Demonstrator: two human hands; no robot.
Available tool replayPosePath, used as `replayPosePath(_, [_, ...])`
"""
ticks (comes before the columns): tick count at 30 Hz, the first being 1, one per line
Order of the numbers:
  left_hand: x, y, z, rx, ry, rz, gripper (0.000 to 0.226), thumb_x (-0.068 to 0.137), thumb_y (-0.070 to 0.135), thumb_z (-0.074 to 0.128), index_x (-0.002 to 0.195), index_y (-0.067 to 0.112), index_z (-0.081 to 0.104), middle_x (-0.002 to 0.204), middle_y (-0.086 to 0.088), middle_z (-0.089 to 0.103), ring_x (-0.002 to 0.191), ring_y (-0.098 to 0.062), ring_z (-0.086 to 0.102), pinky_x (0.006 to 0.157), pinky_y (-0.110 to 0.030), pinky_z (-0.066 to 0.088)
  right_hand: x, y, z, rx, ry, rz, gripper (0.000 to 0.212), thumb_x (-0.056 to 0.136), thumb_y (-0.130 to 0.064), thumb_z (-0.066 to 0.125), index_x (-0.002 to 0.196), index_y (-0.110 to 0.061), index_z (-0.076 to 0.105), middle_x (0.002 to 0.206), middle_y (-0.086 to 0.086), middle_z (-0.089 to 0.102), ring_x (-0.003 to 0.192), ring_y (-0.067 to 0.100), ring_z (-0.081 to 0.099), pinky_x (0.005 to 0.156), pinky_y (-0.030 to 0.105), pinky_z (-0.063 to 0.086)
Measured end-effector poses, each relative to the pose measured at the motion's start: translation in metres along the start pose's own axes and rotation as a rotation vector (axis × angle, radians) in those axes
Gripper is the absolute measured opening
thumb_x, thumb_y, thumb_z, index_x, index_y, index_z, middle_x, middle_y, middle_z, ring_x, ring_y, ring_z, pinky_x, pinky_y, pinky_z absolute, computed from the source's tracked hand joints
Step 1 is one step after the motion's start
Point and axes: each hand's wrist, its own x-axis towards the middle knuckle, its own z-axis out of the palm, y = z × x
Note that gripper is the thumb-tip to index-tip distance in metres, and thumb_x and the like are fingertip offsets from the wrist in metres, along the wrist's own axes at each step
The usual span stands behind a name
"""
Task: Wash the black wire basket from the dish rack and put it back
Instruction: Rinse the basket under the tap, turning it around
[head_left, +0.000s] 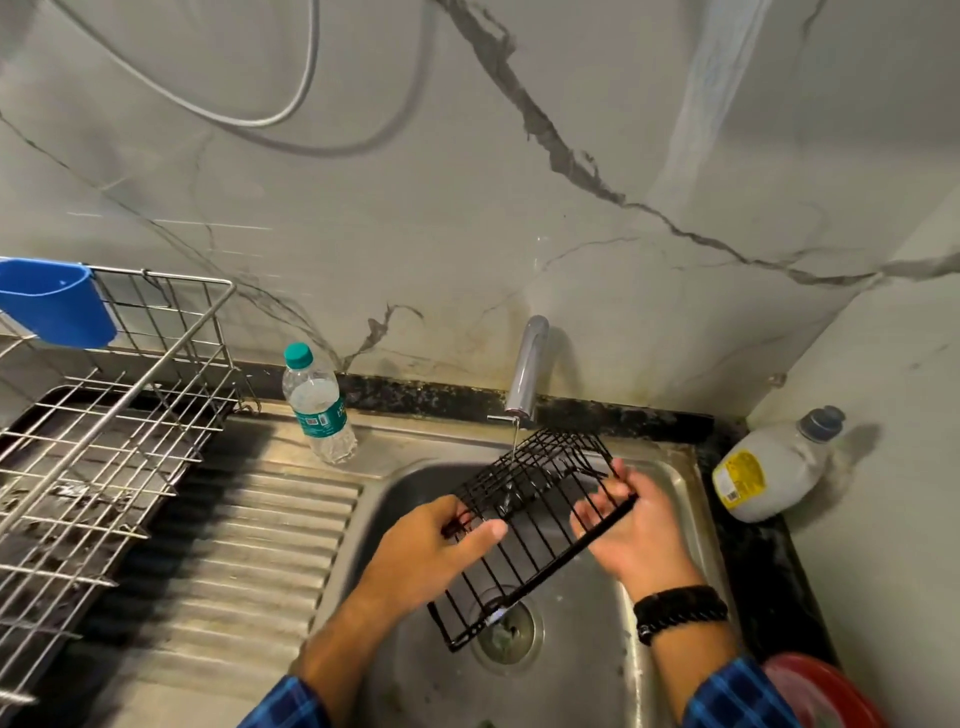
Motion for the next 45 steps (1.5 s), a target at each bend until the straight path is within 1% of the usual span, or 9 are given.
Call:
replayPosePath(4, [-0.002, 0.003, -0.002, 0.313, 0.122, 0.233, 0.063, 0.070, 0.090, 0.049, 0.093, 0.033, 0.059, 0.088, 0.015, 0.056, 0.082, -0.004, 0.054, 0.074, -0.024, 0.049, -0.015, 0.006, -0.008, -0.145, 0.232, -0.147, 0.021, 0.099, -0.026, 0.055, 0.112, -0.009, 0.054, 0.099, 0.006, 0.048, 0.086, 0.019, 0.050, 0.076, 0.028, 0.046])
replayPosePath(8, [0.004, -0.001, -0.003, 0.556, 0.170, 0.390, 0.060, 0.072, 0.091, 0.046, 0.094, 0.035, 0.055, 0.094, 0.015, 0.048, 0.089, -0.005, 0.046, 0.080, -0.022, 0.047, -0.030, 0.006, 0.000, -1.337, 0.326, -1.174, 0.047, 0.103, -0.034, 0.043, 0.146, -0.016, 0.042, 0.149, 0.012, 0.044, 0.139, 0.032, 0.038, 0.116, 0.024, 0.027])
replayPosePath(12, [0.017, 0.000, 0.003, 0.611, 0.275, 0.609, 0.058, 0.074, 0.085, 0.054, 0.086, 0.028, 0.060, 0.090, 0.009, 0.054, 0.084, -0.012, 0.053, 0.074, -0.030, 0.052, -0.023, 0.022, 0.022, -2.181, -0.051, -0.988, 0.065, 0.101, -0.056, 0.008, 0.158, -0.026, 0.008, 0.167, 0.007, -0.001, 0.153, 0.030, -0.004, 0.121, 0.056, -0.006])
replayPosePath(17, [0.031, -0.009, 0.005, 0.553, 0.359, 0.687, 0.057, 0.082, 0.079, 0.054, 0.083, 0.023, 0.059, 0.086, 0.005, 0.052, 0.077, -0.014, 0.048, 0.067, -0.035, 0.050, -0.022, 0.028, 0.032, -2.228, -0.496, -1.153, 0.058, 0.105, -0.046, 0.012, 0.158, -0.031, -0.006, 0.164, -0.007, -0.013, 0.153, 0.017, -0.011, 0.123, 0.053, -0.003])
replayPosePath(25, [0.017, -0.026, 0.003, 0.654, 0.396, 0.729, 0.051, 0.082, 0.079, 0.055, 0.086, 0.028, 0.054, 0.089, 0.008, 0.050, 0.079, -0.010, 0.044, 0.064, -0.027, 0.045, 0.007, -0.008, 0.035, -2.171, 0.047, -0.916, 0.072, 0.097, -0.062, 0.008, 0.158, -0.023, 0.000, 0.166, 0.014, -0.004, 0.152, 0.037, -0.003, 0.121, 0.061, 0.008])
replayPosePath(30, [0.016, -0.024, 0.011, 0.589, 0.384, 0.741, 0.054, 0.081, 0.076, 0.059, 0.085, 0.023, 0.060, 0.088, 0.004, 0.053, 0.077, -0.014, 0.047, 0.065, -0.032, 0.047, -0.016, 0.046, 0.048, -2.202, -0.484, -1.250, 0.057, 0.104, -0.049, 0.011, 0.158, -0.033, 0.006, 0.167, -0.003, 0.003, 0.154, 0.022, 0.007, 0.121, 0.058, -0.002])
replayPosePath(34, [0.008, -0.035, 0.003, 0.662, 0.374, 0.697, 0.055, 0.083, 0.080, 0.052, 0.087, 0.026, 0.060, 0.089, 0.007, 0.052, 0.078, -0.011, 0.047, 0.064, -0.030, 0.049, 0.004, 0.017, 0.028, -2.215, -0.205, -1.139, 0.059, 0.103, -0.056, 0.010, 0.156, -0.035, -0.007, 0.165, 0.002, -0.008, 0.153, 0.025, -0.005, 0.122, 0.054, -0.002])
replayPosePath(40, [0.003, -0.043, 0.005, 0.630, 0.362, 0.624, 0.057, 0.082, 0.082, 0.050, 0.088, 0.027, 0.060, 0.091, 0.009, 0.050, 0.081, -0.011, 0.047, 0.069, -0.031, 0.050, 0.004, 0.004, 0.000, -1.362, 0.029, -0.555, 0.061, 0.101, -0.056, 0.035, 0.154, -0.026, 0.031, 0.155, 0.005, 0.041, 0.138, 0.025, 0.044, 0.106, 0.042, 0.041])
replayPosePath(45, [0.001, -0.046, 0.000, 0.371, 0.348, 0.532, 0.050, 0.077, 0.076, 0.065, 0.084, 0.027, 0.058, 0.090, 0.015, 0.047, 0.085, 0.002, 0.039, 0.080, -0.012, 0.037, -0.012, 0.008, -0.028, -1.164, -0.300, -0.741, 0.048, 0.105, -0.037, 0.041, 0.153, -0.034, 0.034, 0.154, -0.017, 0.038, 0.132, -0.014, 0.037, 0.103, 0.007, 0.031])
